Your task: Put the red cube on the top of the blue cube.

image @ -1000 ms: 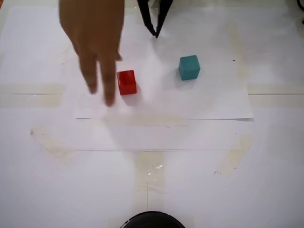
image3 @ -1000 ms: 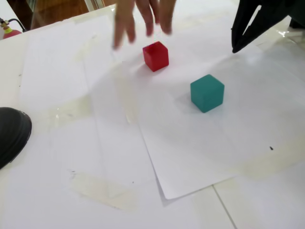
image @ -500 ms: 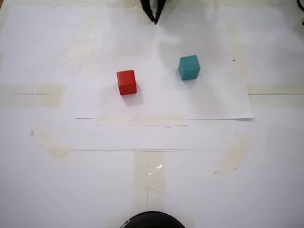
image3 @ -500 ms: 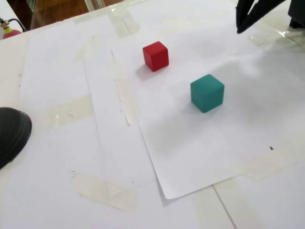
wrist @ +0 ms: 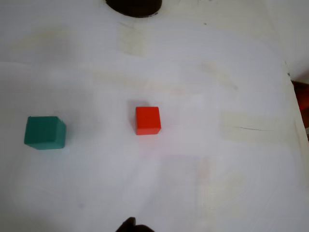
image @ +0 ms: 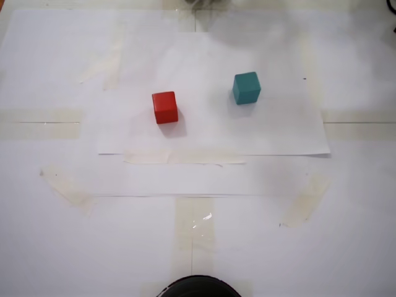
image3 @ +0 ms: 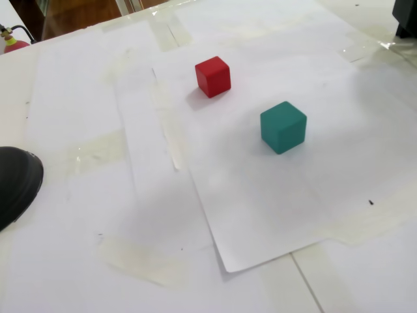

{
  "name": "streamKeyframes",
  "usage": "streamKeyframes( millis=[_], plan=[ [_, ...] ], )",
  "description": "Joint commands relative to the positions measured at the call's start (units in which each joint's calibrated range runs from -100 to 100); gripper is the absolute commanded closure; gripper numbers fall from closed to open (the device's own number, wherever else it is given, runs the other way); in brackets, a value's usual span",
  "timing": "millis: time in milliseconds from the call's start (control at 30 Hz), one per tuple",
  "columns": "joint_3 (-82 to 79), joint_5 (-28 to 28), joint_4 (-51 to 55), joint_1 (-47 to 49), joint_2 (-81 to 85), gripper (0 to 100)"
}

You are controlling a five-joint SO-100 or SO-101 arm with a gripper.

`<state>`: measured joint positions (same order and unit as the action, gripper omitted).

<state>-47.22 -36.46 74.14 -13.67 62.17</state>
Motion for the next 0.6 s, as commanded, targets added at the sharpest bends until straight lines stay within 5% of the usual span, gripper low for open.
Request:
streamKeyframes(
  millis=[0,267,567],
  plan=[
    [17.4,2.1,-3.7,0.6,-19.3,100],
    [38.0,5.0,-3.1,0.7,-45.9,100],
    [43.3,3.9,-6.2,2.7,-58.6,100]
  ],
)
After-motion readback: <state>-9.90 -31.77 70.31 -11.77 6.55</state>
